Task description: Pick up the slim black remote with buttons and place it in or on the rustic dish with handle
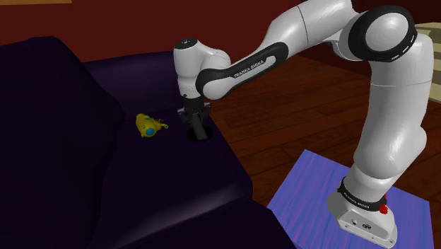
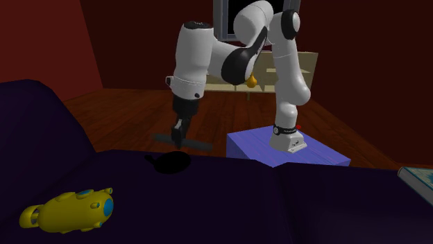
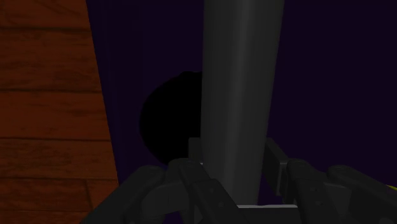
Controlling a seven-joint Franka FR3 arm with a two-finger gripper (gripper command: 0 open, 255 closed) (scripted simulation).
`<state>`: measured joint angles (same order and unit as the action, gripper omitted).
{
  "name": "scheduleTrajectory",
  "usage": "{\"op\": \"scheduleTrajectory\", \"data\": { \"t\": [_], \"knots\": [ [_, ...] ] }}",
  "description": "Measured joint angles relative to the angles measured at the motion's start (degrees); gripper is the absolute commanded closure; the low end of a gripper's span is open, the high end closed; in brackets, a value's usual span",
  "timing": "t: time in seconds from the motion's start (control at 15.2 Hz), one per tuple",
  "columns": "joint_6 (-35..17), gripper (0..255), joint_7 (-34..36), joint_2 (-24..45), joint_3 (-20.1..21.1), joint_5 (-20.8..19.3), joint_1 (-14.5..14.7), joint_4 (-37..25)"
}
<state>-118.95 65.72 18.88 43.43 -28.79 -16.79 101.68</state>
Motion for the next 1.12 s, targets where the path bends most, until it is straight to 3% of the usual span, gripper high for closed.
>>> {"op": "scheduleTrajectory", "data": {
  "t": [0.4, 1.12],
  "knots": [
    [0.8, 255, -4.7, 5.8, -2.8, -2.5, -1.1, -6.8],
    [-4.3, 255, -2.1, 9.7, -4.8, -6.0, 0.0, -4.5]
  ]
}}
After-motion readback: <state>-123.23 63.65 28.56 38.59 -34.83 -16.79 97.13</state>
